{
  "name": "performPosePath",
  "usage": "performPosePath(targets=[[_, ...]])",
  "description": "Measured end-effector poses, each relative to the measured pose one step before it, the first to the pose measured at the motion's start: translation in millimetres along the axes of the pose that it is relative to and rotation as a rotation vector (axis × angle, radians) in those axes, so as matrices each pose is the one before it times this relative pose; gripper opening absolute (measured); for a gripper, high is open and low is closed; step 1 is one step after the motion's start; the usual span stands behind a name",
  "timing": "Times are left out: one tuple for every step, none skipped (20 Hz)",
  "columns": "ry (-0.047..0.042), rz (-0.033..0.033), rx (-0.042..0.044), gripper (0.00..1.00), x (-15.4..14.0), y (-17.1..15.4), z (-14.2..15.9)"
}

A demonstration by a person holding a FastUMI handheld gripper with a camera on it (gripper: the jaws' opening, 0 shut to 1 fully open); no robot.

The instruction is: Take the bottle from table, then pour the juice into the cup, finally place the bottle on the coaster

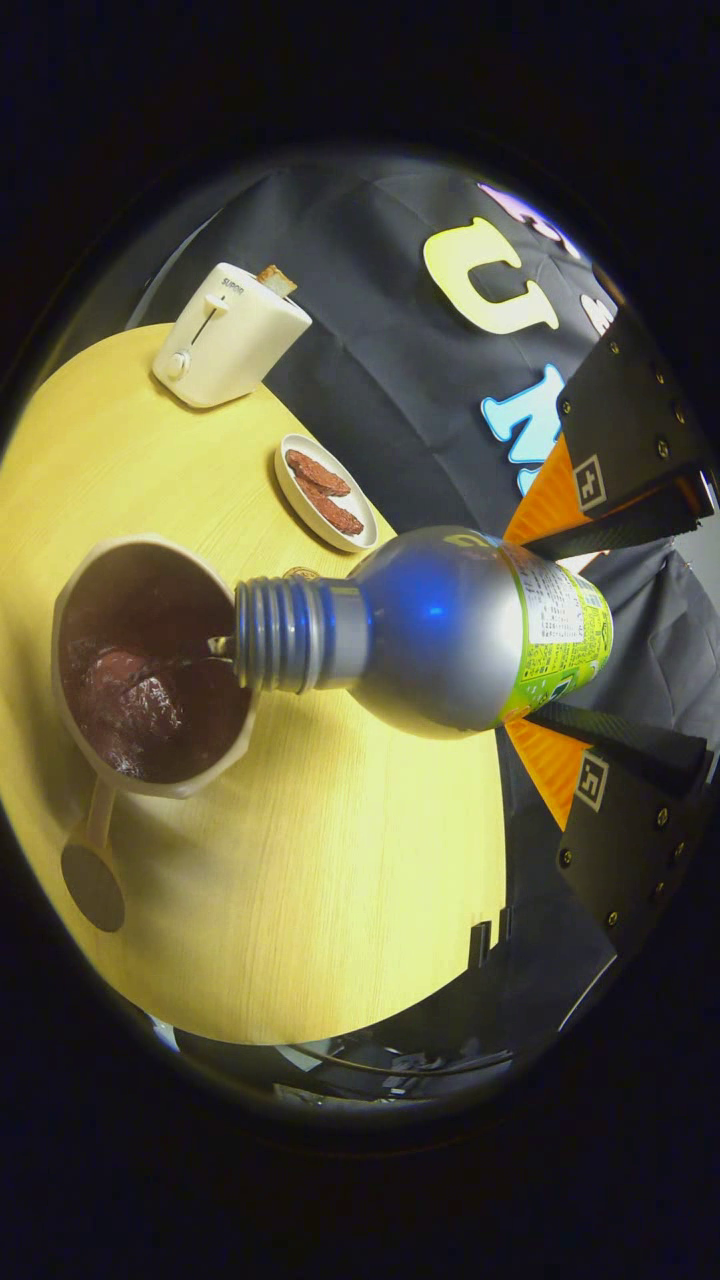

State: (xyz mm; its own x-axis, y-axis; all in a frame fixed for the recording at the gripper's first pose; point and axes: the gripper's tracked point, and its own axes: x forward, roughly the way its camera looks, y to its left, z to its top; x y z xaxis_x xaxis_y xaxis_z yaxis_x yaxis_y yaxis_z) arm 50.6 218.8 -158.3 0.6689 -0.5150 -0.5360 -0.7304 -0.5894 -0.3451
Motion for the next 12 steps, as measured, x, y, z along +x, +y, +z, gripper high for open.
performPosePath(targets=[[-0.00061, -0.00392, -0.00529, 0.72, -0.65, -1.7, 0.18], [0.0008, 0.0027, -0.00226, 0.72, -0.57, 1.03, 0.11], [-0.00197, 0.00418, -0.00084, 0.71, -1.97, 1.9, 1.67], [0.00042, -0.00223, -0.0012, 0.72, -2.41, 1.4, 0.69], [0.00107, -0.00271, -0.00182, 0.72, -1.82, -0.37, -0.12], [-0.00063, -0.00131, -0.00143, 0.71, -0.39, 0.82, 0.59], [0.00153, 0.00172, -0.00139, 0.72, -0.76, 0.57, -0.32], [-0.00471, -0.00364, 0.0009, 0.71, -0.15, 0.67, 1.52], [-0.00204, -0.00155, 0.00734, 0.72, -1.09, 0.09, 1.49], [-0.00026, 0.00471, 0.00929, 0.71, -0.48, 4.36, -0.39], [-0.00212, 0.00187, 0.00385, 0.72, 0.1, 1.33, 0.24], [0.00096, -0.002, -0.00089, 0.72, 0.83, -1.67, -0.49]])
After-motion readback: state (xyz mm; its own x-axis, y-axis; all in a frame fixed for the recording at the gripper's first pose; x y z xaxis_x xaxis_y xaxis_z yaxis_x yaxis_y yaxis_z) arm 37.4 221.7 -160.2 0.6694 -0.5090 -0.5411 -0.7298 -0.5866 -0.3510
